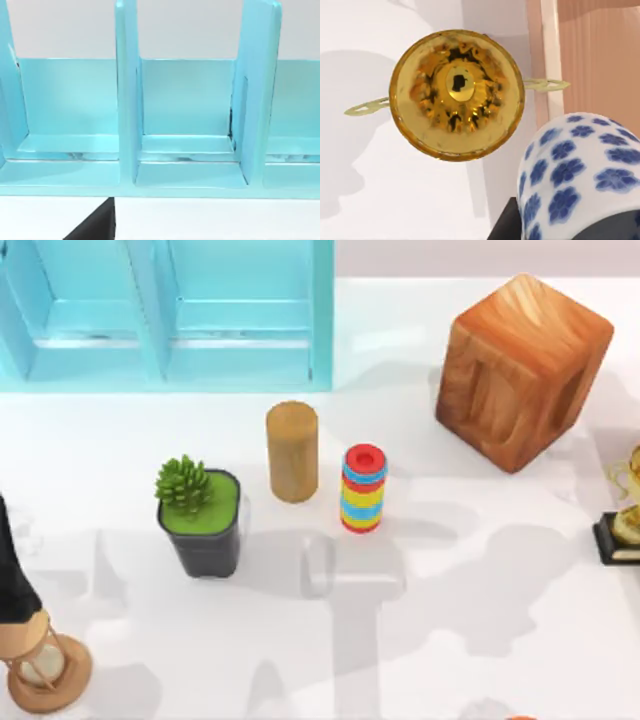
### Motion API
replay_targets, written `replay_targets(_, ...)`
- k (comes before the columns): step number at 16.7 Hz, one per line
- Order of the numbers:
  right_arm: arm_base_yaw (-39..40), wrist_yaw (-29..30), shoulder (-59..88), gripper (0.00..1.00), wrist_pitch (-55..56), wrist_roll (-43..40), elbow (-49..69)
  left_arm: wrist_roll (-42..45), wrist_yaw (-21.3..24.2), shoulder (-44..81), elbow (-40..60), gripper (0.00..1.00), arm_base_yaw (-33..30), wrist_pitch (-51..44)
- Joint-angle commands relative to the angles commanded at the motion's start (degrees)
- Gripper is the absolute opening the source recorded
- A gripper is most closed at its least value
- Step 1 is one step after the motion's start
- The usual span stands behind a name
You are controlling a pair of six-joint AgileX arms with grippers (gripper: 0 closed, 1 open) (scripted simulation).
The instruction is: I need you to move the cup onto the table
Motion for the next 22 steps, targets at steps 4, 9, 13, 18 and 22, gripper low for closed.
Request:
replay_targets(4,18.22,0.50,6.35,0.00,-2.37,17.95,9.52,0.00,0.00,0.00,0.00,1.00,0.00,0.00)
replay_targets(9,38.67,-1.53,18.74,0.00,-1.70,35.19,17.39,0.00,0.00,0.00,0.00,1.00,0.00,0.00)
replay_targets(13,45.92,-2.53,25.62,0.00,-1.01,39.86,19.58,0.00,0.00,0.00,0.00,1.00,0.00,0.00)
replay_targets(18,46.05,-2.62,25.89,0.00,-0.99,40.08,19.44,0.00,0.00,0.00,0.00,1.00,0.00,0.00)
replay_targets(22,46.06,-2.60,26.20,0.00,2.37,40.06,16.25,0.00,0.00,0.00,0.00,1.00,0.00,0.00)
